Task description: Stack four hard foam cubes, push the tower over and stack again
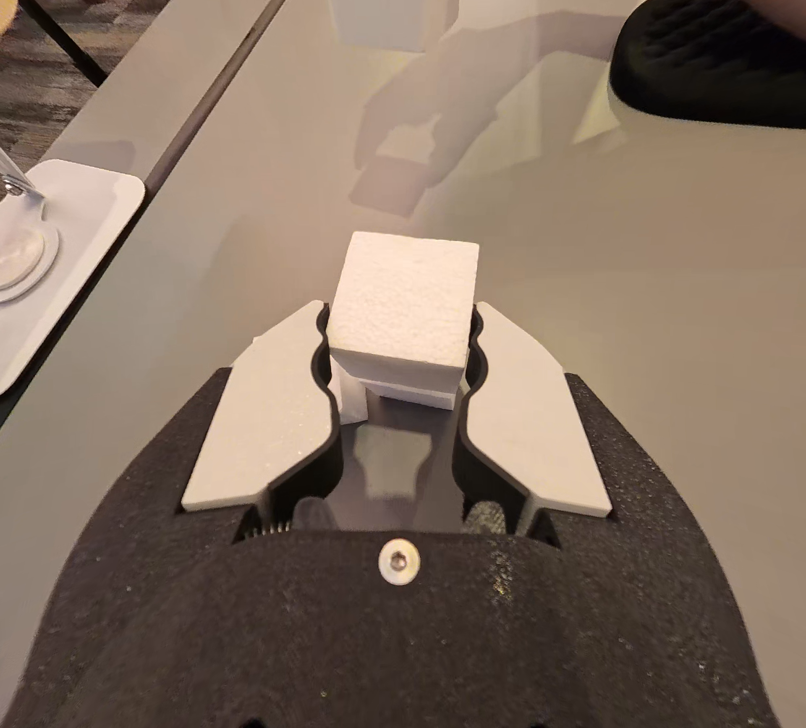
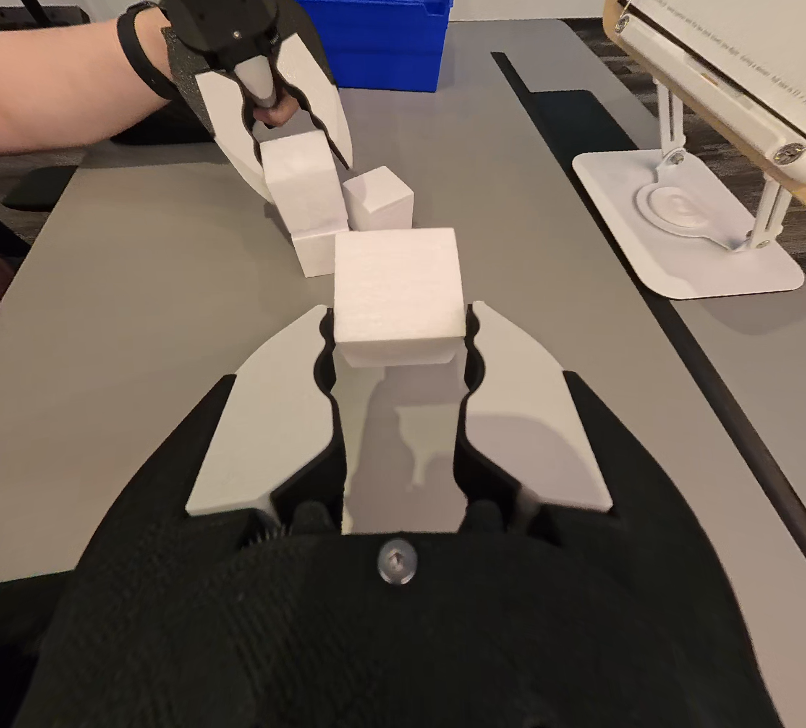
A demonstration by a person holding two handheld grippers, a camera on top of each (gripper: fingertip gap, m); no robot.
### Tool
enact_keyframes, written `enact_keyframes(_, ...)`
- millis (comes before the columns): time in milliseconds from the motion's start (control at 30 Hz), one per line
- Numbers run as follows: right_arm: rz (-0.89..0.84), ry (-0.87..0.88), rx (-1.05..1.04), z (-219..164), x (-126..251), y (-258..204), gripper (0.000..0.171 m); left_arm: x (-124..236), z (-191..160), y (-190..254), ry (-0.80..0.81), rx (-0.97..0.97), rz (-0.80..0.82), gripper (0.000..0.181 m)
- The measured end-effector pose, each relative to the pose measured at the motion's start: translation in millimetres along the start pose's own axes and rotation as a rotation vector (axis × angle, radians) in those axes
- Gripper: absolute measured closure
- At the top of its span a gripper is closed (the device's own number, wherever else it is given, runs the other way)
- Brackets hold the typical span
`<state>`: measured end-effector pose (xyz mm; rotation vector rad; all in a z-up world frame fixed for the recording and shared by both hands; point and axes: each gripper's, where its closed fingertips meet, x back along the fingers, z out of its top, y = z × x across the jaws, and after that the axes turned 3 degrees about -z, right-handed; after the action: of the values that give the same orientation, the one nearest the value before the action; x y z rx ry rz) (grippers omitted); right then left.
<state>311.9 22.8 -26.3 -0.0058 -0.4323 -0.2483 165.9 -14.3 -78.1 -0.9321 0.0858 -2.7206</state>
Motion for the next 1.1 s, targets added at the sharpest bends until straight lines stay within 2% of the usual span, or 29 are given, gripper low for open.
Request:
enact_keyframes(367, 0.038, -0.082, 0.023, -8, -17, -8, 0.113, -5, -4, 0, 0.011, 0.01, -0.013, 0.121)
enact_keyframes(400, 0.042, -0.084, 0.025, -8, -19, -9, 0.113, -5, -3, 1, 0.023, 0.014, -0.026, 0.119)
enact_keyframes(467, 0.051, -0.078, 0.036, -3, -20, -13, 0.113, -3, 1, 4, 0.051, 0.048, -0.053, 0.099)
enact_keyframes(533, 0.062, -0.045, 0.04, 9, -22, -17, 0.113, 7, 2, 2, 0.066, 0.059, -0.046, 0.093)
enact_keyframes(667, 0.031, 0.015, -0.039, 52, -37, -21, 0.113, 37, -16, -38, 0.066, 0.071, 0.169, 0.1)
enact_keyframes(733, 0.044, 0.053, -0.068, 76, -52, -32, 0.113, 42, -32, -51, 0.044, 0.11, 0.214, 0.1)
enact_keyframes(833, 0.027, 0.041, -0.046, 92, -79, -47, 0.113, 39, -36, -44, 0.117, 0.198, 0.114, 0.1)
enact_keyframes(933, 0.003, -0.04, -0.027, 88, -97, -55, 0.113, 40, -28, -34, 0.209, 0.218, 0.031, 0.106)
enact_keyframes(1100, -0.035, -0.069, -0.014, 84, -88, -48, 0.113, 35, -28, -20, 0.157, 0.169, 0.05, 0.113)
